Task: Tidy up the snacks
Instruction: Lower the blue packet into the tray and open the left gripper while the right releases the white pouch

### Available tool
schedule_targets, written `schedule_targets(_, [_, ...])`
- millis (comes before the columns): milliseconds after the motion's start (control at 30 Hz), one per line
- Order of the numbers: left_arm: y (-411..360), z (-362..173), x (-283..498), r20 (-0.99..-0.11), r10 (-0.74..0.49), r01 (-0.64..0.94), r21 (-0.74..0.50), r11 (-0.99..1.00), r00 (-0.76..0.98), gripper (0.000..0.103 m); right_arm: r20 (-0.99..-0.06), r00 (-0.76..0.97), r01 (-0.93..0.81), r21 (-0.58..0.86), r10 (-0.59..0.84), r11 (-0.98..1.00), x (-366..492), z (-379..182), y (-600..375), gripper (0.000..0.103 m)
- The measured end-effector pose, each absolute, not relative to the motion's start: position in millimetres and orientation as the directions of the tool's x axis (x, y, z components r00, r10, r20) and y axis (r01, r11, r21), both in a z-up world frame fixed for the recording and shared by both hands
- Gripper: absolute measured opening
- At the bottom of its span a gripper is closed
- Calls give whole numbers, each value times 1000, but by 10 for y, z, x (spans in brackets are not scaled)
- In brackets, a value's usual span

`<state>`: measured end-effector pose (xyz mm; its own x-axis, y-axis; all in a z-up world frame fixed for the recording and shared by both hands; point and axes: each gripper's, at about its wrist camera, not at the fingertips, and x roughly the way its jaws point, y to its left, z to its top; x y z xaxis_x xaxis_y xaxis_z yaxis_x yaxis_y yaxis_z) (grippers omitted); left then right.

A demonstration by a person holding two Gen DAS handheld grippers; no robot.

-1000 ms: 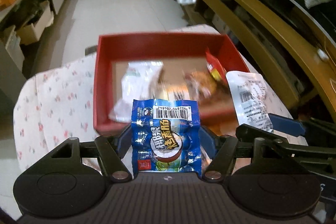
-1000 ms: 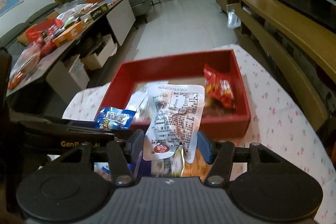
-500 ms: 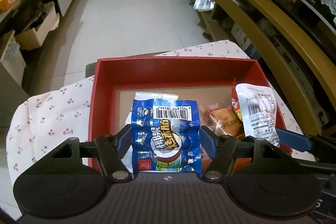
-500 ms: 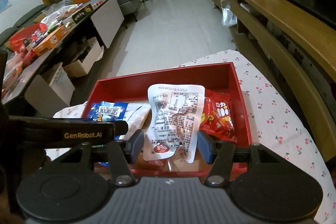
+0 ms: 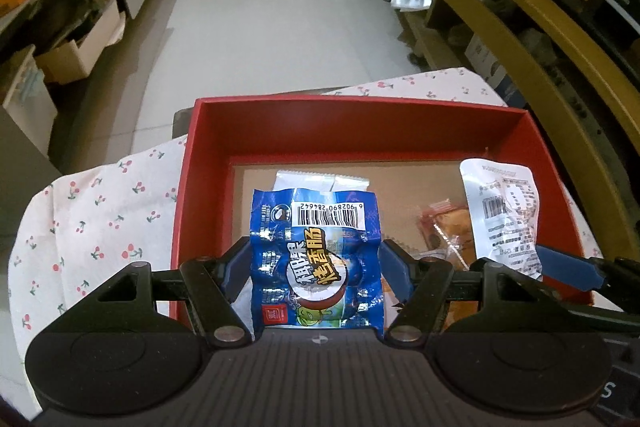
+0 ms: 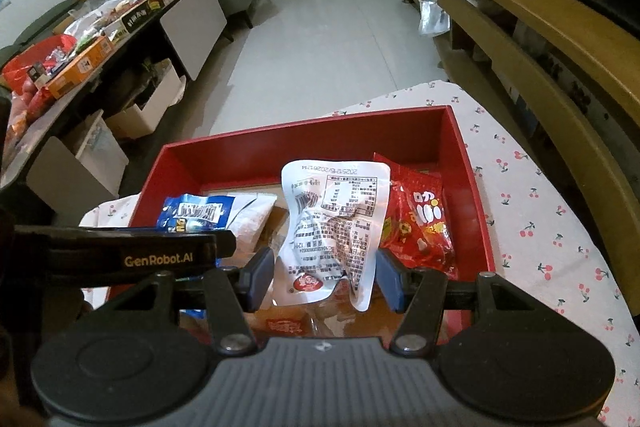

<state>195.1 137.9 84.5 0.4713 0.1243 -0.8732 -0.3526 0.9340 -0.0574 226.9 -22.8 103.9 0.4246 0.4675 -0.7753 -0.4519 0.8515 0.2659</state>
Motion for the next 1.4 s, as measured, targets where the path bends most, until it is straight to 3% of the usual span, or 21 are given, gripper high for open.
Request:
schedule_targets(933, [1318,699,1946,-883,164,-363,-8,932,440,75,-813,429,-434,197,394,879,2345,774,-143,63])
schedule_targets(1400, [1317,706,1919,-884,169,-364,-2,931,436,81,-829,427,-430,165,361,888,2326,735,-152,64])
